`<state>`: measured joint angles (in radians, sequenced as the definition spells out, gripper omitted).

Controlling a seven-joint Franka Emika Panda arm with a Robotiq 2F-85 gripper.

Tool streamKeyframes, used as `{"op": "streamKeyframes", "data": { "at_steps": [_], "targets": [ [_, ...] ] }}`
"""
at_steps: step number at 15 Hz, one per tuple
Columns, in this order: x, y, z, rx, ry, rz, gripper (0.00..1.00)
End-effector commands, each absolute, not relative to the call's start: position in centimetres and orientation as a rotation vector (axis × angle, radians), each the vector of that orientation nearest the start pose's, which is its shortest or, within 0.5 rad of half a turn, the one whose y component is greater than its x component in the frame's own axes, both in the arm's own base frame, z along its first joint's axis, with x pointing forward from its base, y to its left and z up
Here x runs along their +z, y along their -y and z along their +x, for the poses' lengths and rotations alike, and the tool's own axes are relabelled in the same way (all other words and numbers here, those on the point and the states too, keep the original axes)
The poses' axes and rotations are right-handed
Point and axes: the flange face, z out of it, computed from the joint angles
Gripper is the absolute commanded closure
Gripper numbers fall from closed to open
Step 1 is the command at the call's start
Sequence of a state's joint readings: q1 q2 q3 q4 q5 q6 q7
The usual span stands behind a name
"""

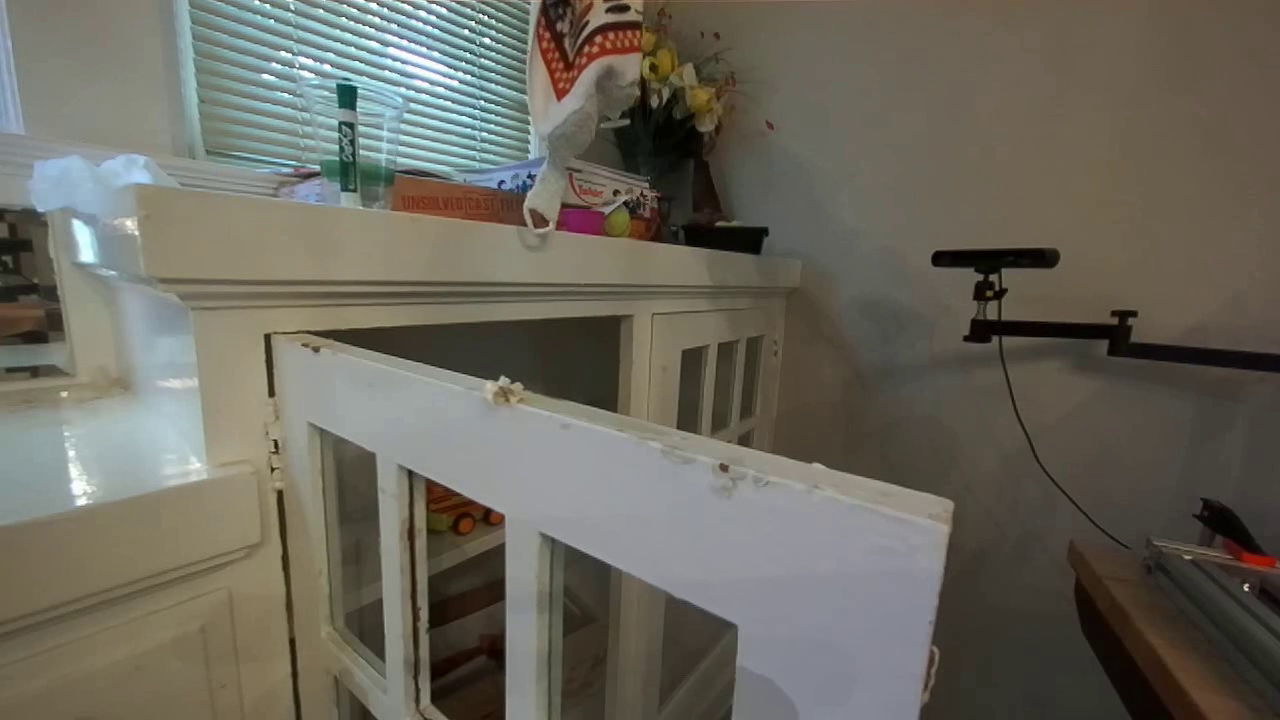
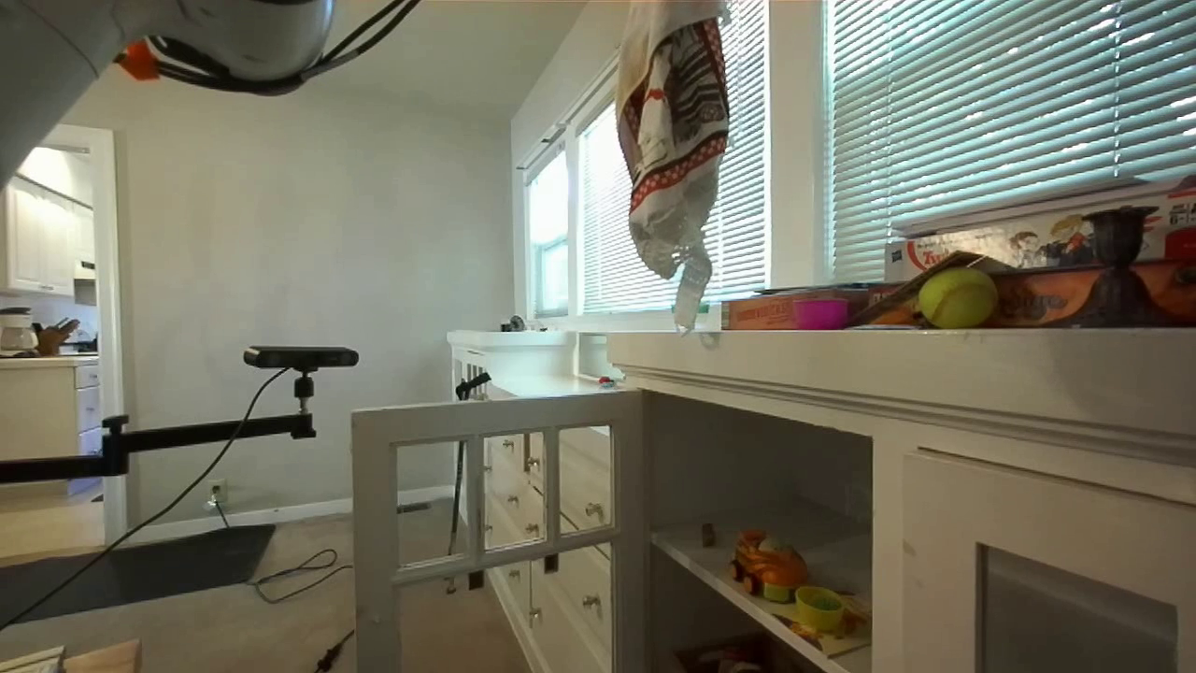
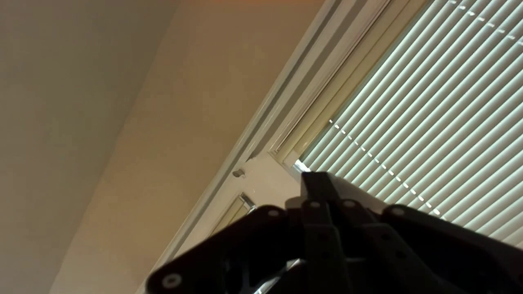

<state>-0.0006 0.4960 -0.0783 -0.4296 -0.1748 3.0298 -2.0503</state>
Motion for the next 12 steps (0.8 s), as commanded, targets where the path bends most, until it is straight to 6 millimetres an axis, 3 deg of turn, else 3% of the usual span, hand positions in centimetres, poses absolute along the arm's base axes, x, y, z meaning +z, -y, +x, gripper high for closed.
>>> {"op": "streamKeyframes", "data": {
  "at_steps": [1,9,12],
  "targets": [
    [100.6,2.8,52.0,0.613,-0.922,0.546,1.00],
    [99.9,7.7,52.3,0.356,-0.824,0.588,1.00],
    [98.7,9.2,54.2,0.275,-0.897,0.682,1.00]
  ]
}}
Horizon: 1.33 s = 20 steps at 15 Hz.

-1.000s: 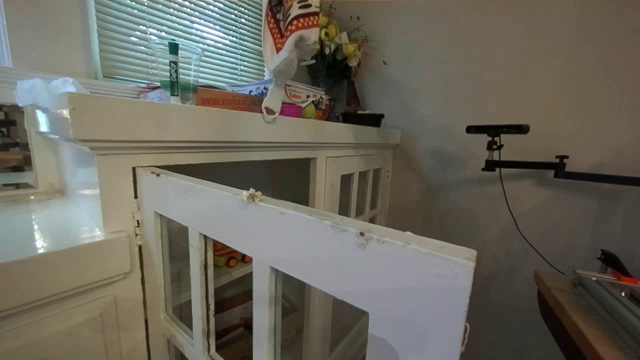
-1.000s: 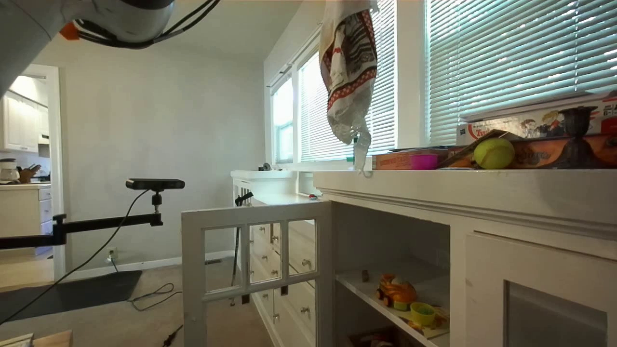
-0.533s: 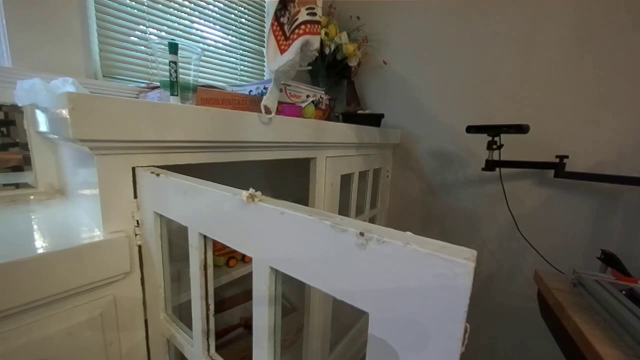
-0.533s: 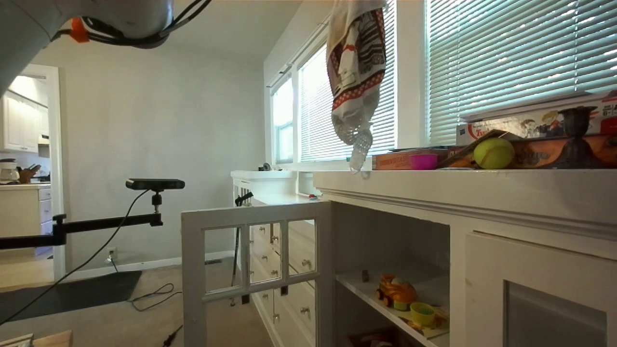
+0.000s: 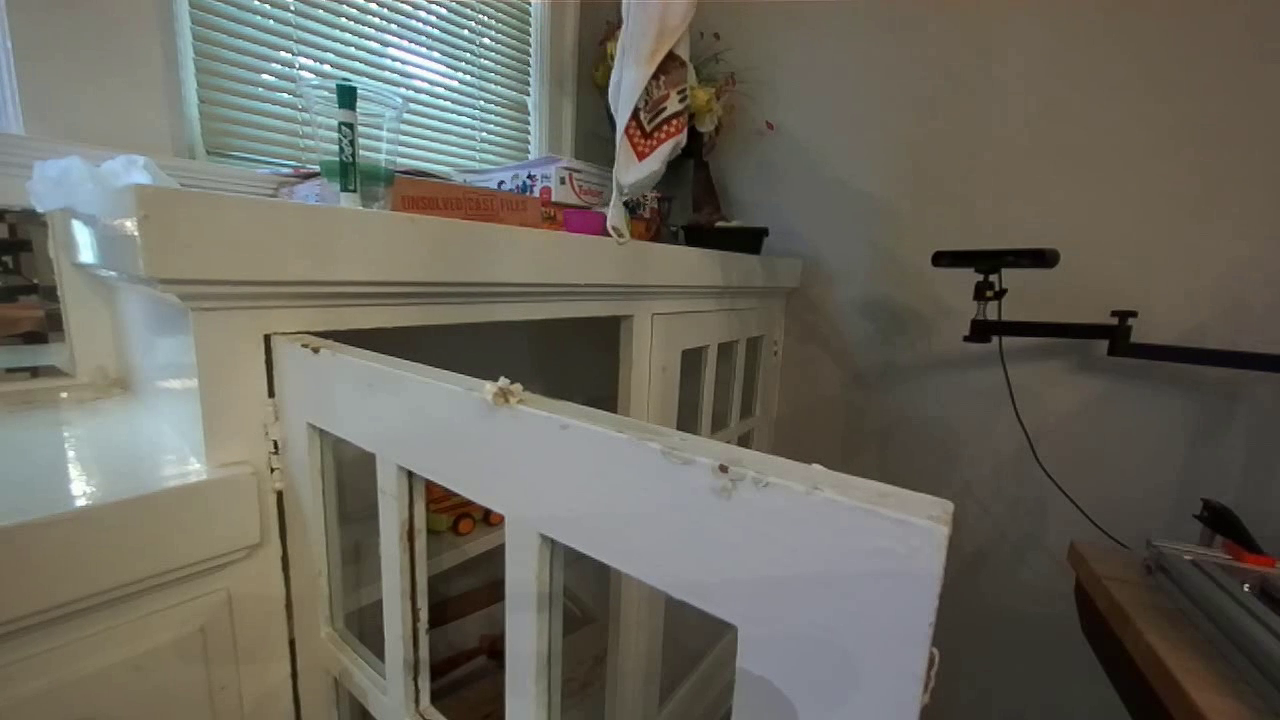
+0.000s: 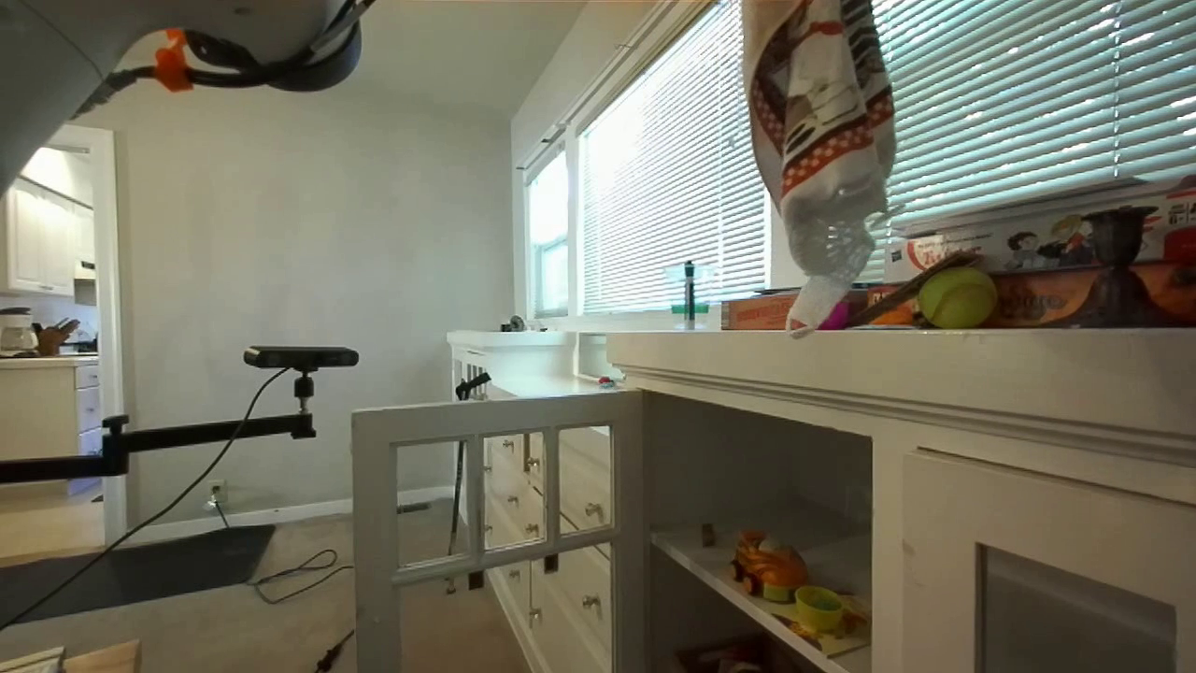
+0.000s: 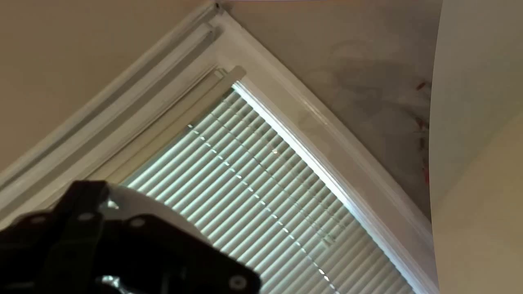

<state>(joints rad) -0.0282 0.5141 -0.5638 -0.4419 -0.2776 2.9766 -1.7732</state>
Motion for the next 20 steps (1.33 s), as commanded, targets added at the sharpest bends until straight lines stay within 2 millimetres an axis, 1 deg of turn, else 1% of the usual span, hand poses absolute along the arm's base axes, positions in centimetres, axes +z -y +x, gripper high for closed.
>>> {"op": "streamKeyframes", "data": {
  "at_steps": [1,4,7,12,16,20],
  "targets": [
    [98.0,9.4,55.3,0.270,-0.944,0.739,1.00],
    [95.3,10.6,58.2,0.356,-1.036,0.928,1.00],
    [93.1,12.0,60.1,0.439,-1.110,1.097,1.00],
    [90.4,13.6,61.6,0.565,-1.207,1.355,1.00],
    [88.6,14.6,62.3,0.697,-1.274,1.537,1.00],
    [86.8,15.2,62.7,0.827,-1.338,1.709,1.00]
  ]
}}
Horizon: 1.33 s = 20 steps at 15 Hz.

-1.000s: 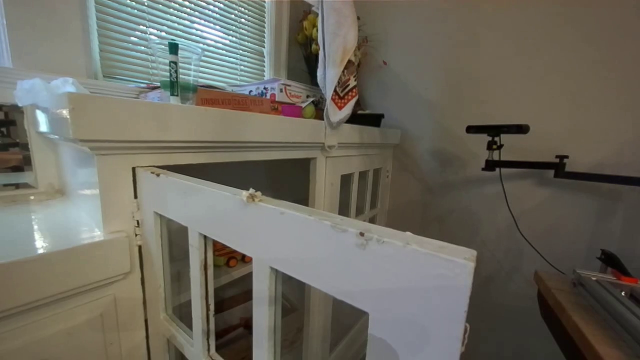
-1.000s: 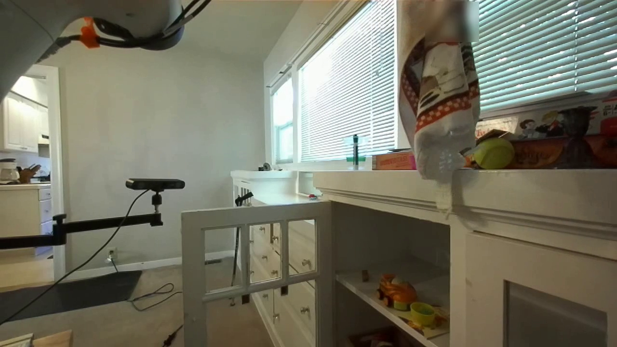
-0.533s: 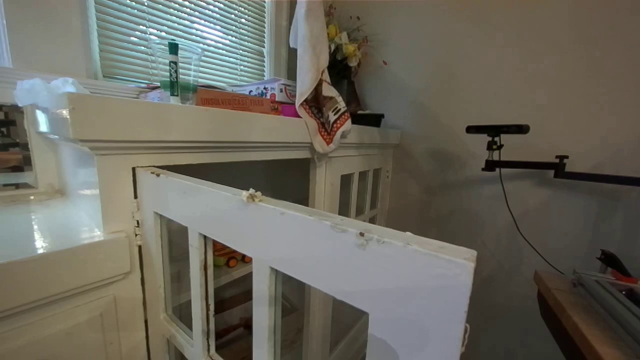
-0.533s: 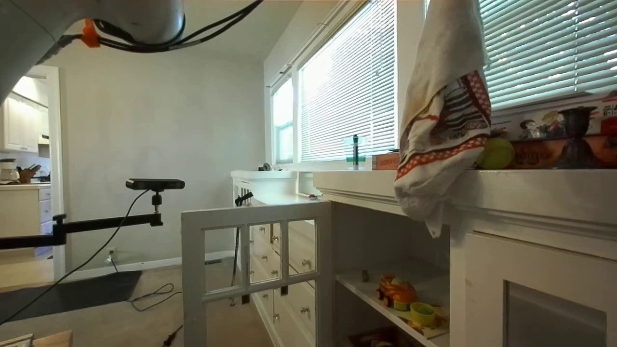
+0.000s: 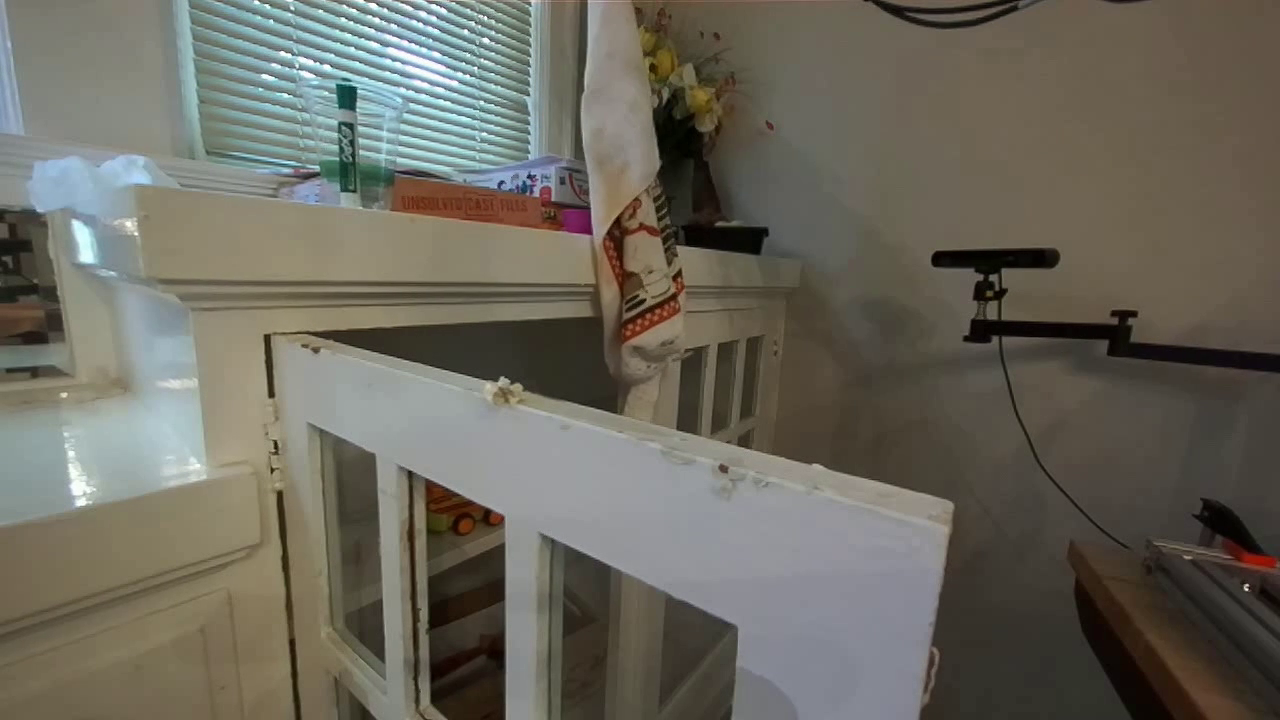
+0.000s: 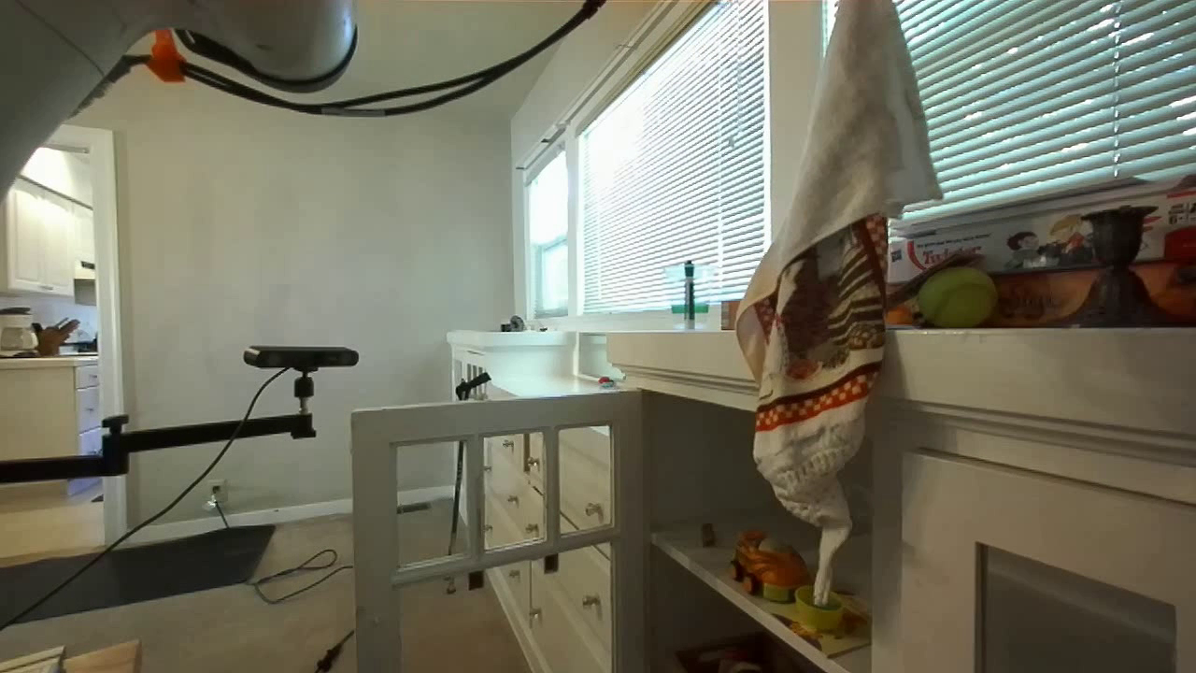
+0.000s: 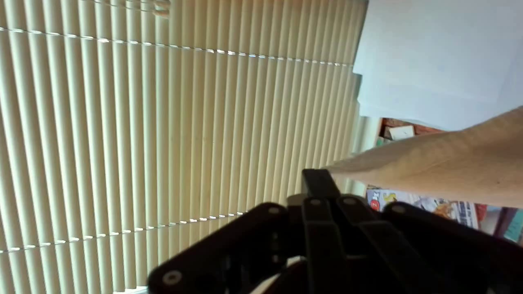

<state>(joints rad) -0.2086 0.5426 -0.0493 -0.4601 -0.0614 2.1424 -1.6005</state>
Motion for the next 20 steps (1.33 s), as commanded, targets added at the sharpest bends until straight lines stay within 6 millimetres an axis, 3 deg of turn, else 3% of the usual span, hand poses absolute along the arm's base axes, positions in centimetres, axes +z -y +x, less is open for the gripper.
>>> {"op": "streamKeyframes", "data": {
  "at_steps": [1,12,20],
  "targets": [
    [86.4,15.3,62.8,0.859,-1.353,1.751,1.00],
    [82.1,15.3,64.9,1.329,-1.433,2.116,1.00],
    [80.6,14.4,66.3,1.614,-1.318,2.376,1.00]
  ]
}}
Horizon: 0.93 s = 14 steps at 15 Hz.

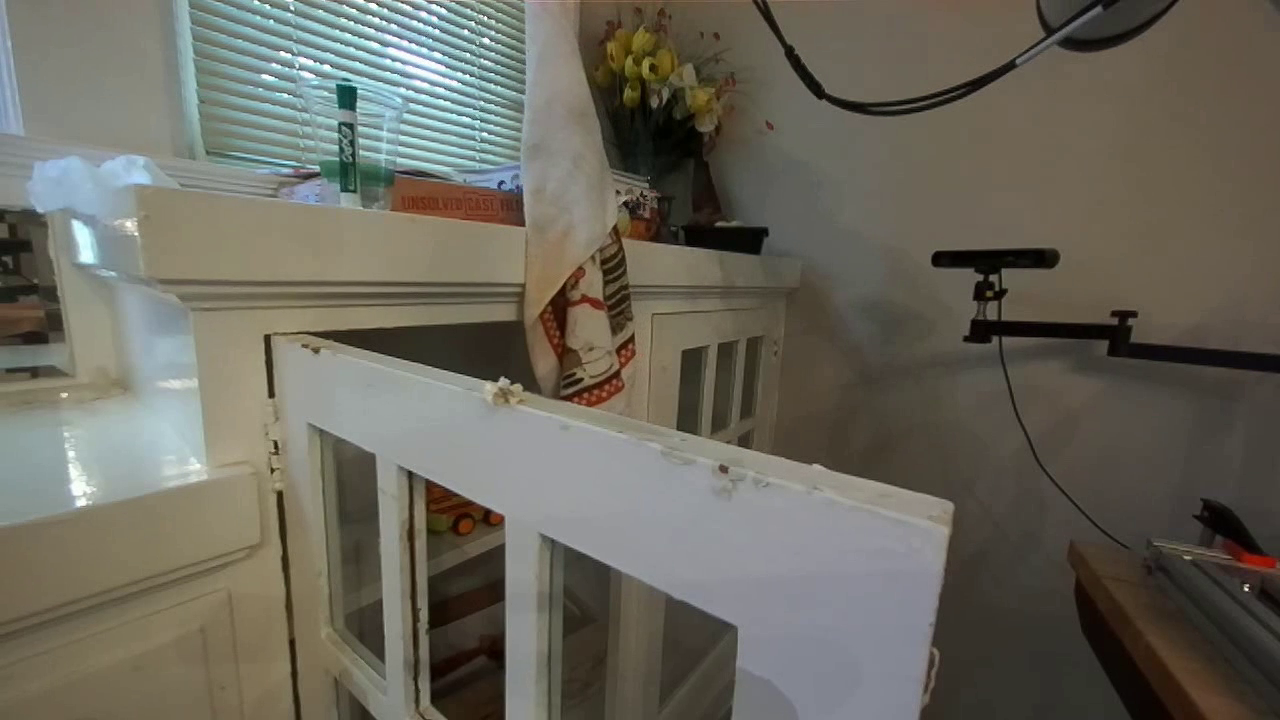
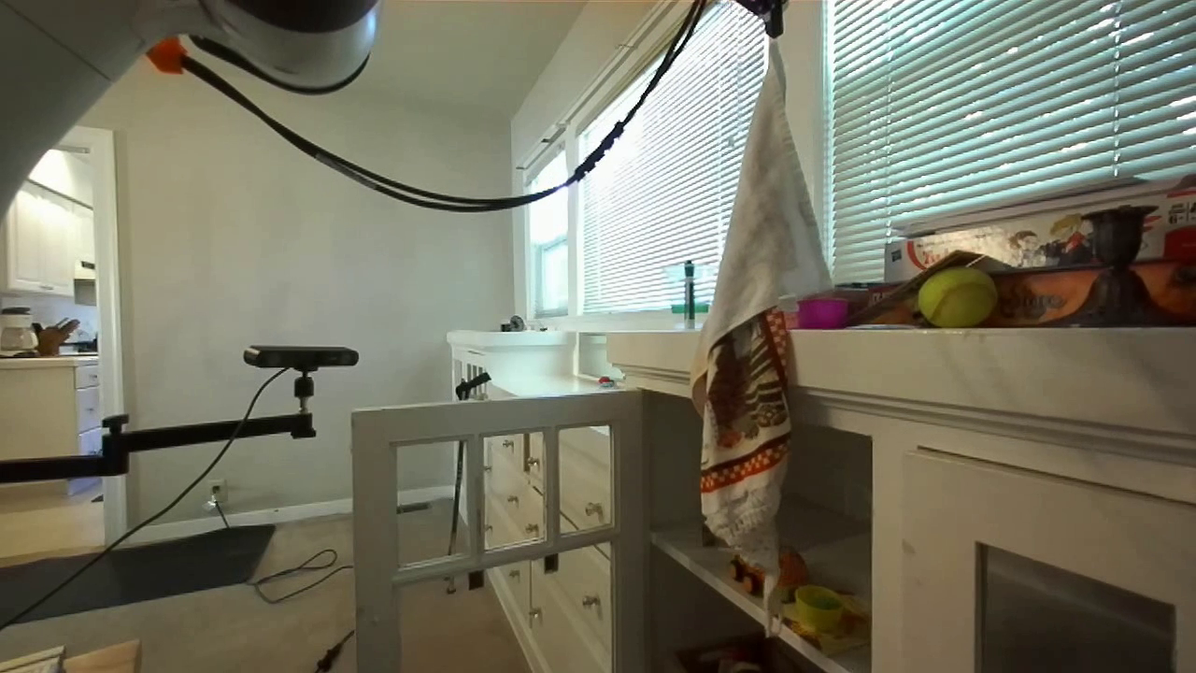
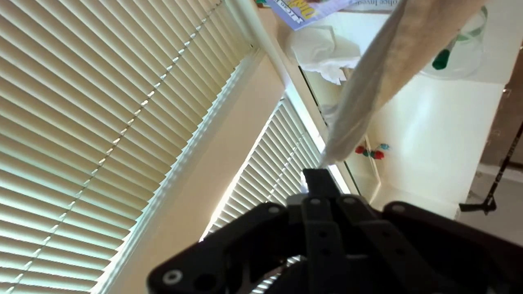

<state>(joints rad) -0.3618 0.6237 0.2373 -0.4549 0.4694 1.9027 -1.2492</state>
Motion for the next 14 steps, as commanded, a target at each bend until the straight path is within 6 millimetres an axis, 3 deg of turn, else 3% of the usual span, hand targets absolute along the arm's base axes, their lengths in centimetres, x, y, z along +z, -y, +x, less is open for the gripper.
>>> {"op": "streamKeyframes", "data": {
  "at_steps": [1,2,3,8,13,14],
  "targets": [
    [80.6,14.3,66.3,-1.594,1.272,-2.357,1.00],
    [80.6,14.3,66.4,-1.590,1.249,-2.357,0.74],
    [80.7,14.2,66.4,-1.594,1.234,-2.361,0.73],
    [81.4,14.0,66.2,-1.630,1.207,-2.382,0.38],
    [82.7,13.1,65.9,-1.711,1.352,-2.433,0.03],
    [83.0,13.0,65.9,-1.726,1.385,-2.444,0.01]
  ]
}}
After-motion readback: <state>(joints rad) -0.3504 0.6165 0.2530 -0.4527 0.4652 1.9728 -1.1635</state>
